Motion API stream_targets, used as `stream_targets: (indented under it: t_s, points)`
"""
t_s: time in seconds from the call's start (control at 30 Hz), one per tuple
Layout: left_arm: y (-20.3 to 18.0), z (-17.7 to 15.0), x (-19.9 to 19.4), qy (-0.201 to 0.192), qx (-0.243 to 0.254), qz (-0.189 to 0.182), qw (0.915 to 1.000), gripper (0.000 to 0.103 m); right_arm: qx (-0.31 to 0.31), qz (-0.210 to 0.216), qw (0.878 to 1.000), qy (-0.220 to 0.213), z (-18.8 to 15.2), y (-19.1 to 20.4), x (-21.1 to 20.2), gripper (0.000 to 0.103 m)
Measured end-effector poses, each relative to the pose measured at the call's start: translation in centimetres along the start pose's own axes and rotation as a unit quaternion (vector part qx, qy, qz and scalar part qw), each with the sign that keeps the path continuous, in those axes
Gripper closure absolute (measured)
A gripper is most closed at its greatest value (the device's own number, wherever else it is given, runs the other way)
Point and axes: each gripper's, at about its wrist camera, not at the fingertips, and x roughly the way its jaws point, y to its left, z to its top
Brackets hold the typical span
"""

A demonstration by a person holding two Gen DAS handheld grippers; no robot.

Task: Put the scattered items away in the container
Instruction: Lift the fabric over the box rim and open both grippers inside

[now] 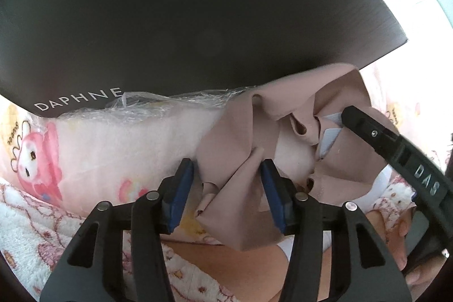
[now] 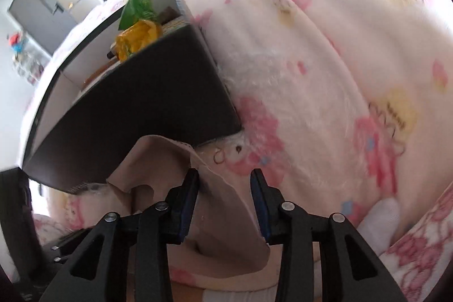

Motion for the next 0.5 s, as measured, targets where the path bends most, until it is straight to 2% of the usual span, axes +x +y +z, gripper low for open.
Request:
stream_targets:
  t_s: [0.1, 0.17, 0.2, 0.23, 0.27, 0.33, 0.4, 0.5]
  points:
    - [-0.2, 0.2, 0.2, 0.007, 0.008, 0.012, 0.9999, 0.051, -0.031, 0.000, 0.999, 0.024, -0.7, 0.9, 1.1, 0.069]
    - [-0.4, 0.2, 0.1, 0.009, 0.019, 0.021, 0.9996, 0.052, -0.019, 0.047, 0.996, 0.070, -1.2, 0.7, 2.2, 0.069]
    - [-0.5, 0.1, 0.0, 0.009, 0.027, 0.026, 0.9993, 0.055, 0.005, 0.089, 0.991, 0.101, -1.5, 0.2, 2.9, 0.069]
    - [-0.6, 0.0, -0.1, 0.007, 0.035, 0.031, 0.9989, 0.070, 0.017, 0.108, 0.987, 0.115, -1.7, -0.1, 3.3, 0.070]
    - [-0.7, -0.1, -0.3, 0.005, 0.042, 0.033, 0.9986, 0.076, 0.025, 0.122, 0.985, 0.120, -1.9, -0.4, 3.3, 0.077]
    - [-0.7, -0.3, -0.9, -0.007, 0.052, 0.028, 0.9982, 0.094, 0.014, 0.133, 0.986, 0.101, -1.9, -0.3, 2.4, 0.080]
    - [-0.5, -0.4, -1.8, -0.021, 0.050, 0.020, 0.9983, 0.097, 0.004, 0.146, 0.987, 0.069, -2.0, -0.2, 0.9, 0.082]
    - [0.3, -0.8, -4.5, -0.049, 0.041, -0.012, 0.9979, 0.098, -0.002, 0.156, 0.987, 0.029, -2.0, -0.5, -1.6, 0.086]
